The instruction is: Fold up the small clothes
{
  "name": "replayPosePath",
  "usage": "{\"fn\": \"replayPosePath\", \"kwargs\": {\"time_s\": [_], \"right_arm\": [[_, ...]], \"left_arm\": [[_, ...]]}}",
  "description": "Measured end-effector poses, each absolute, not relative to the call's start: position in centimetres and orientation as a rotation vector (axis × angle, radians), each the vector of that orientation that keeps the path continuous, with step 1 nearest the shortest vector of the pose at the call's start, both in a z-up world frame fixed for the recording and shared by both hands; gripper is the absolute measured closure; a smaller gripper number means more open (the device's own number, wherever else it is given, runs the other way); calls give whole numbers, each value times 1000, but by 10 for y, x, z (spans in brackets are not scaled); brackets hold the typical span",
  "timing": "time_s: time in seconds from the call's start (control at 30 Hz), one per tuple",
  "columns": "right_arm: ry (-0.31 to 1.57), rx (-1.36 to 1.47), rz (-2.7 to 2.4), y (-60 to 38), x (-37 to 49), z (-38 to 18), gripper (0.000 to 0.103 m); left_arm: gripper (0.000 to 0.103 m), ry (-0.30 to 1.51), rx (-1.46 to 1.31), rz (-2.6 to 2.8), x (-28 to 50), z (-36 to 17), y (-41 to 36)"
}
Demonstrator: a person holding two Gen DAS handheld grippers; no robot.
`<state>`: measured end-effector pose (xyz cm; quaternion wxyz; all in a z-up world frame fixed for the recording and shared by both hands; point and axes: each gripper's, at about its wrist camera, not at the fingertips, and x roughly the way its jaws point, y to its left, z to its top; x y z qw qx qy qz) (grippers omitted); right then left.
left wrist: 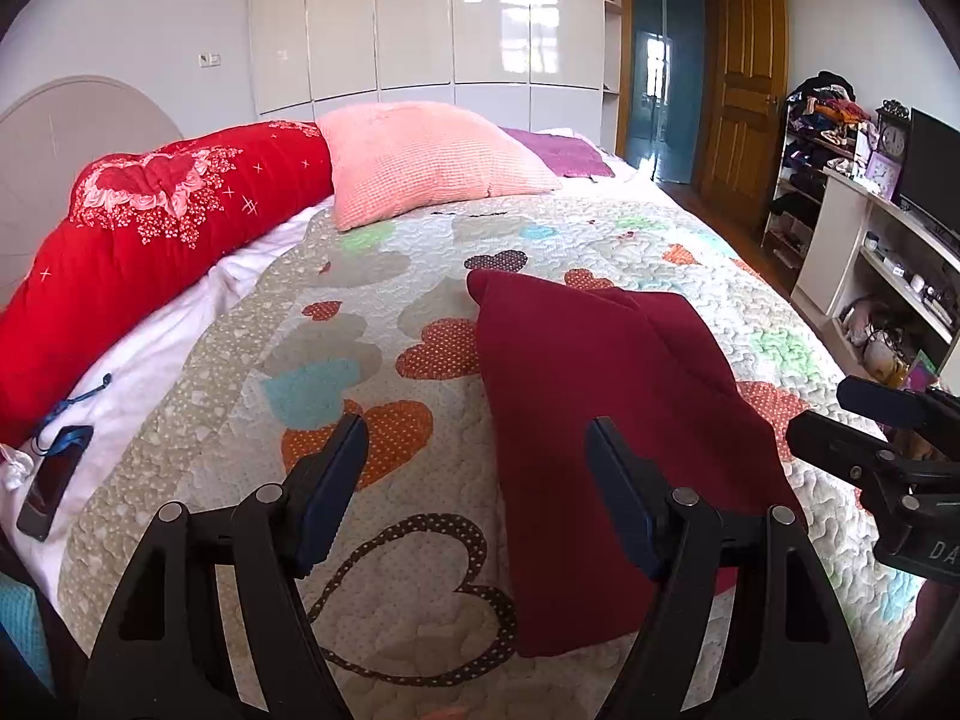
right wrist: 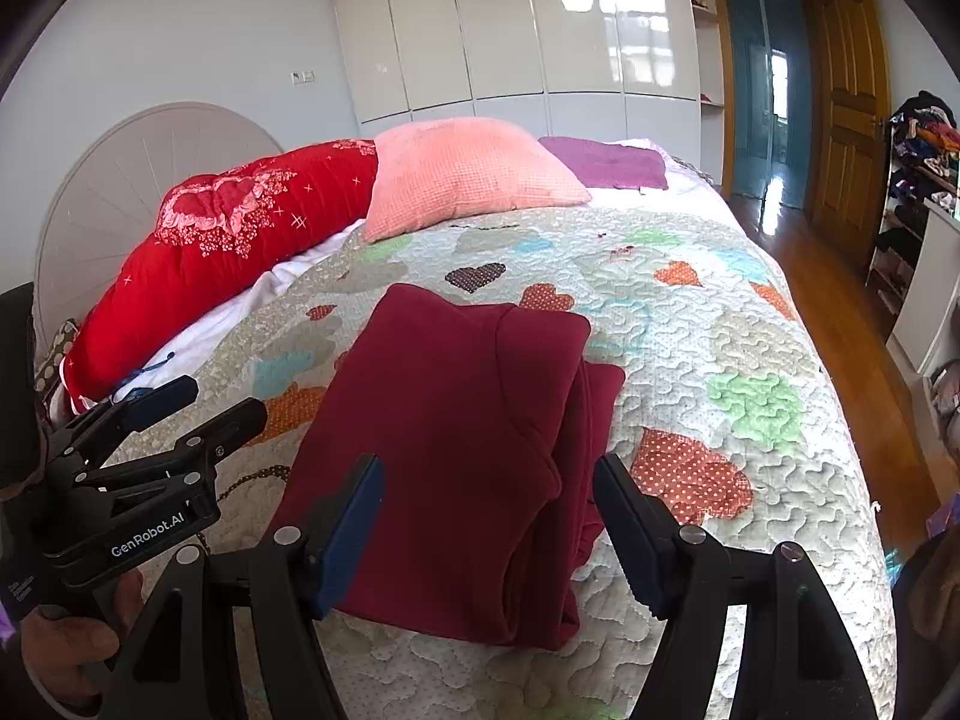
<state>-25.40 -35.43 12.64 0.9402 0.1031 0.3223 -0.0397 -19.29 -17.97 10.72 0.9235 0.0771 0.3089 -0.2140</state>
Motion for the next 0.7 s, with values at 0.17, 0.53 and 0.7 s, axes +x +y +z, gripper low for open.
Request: {"fn": "replayPosePath", "kwargs": {"time_s": [0.17, 0.53, 0.7], "right_arm": [[673, 211, -89, -357, -252, 122, 33], [695, 217, -97, -358, -248, 114, 33], [702, 222, -95, -358, -247, 111, 33]], "left_arm": [[28, 639, 159, -445, -193, 106, -183], [28, 666, 148, -455, -191, 102, -185], [28, 666, 148, -459, -192, 102, -186]]}}
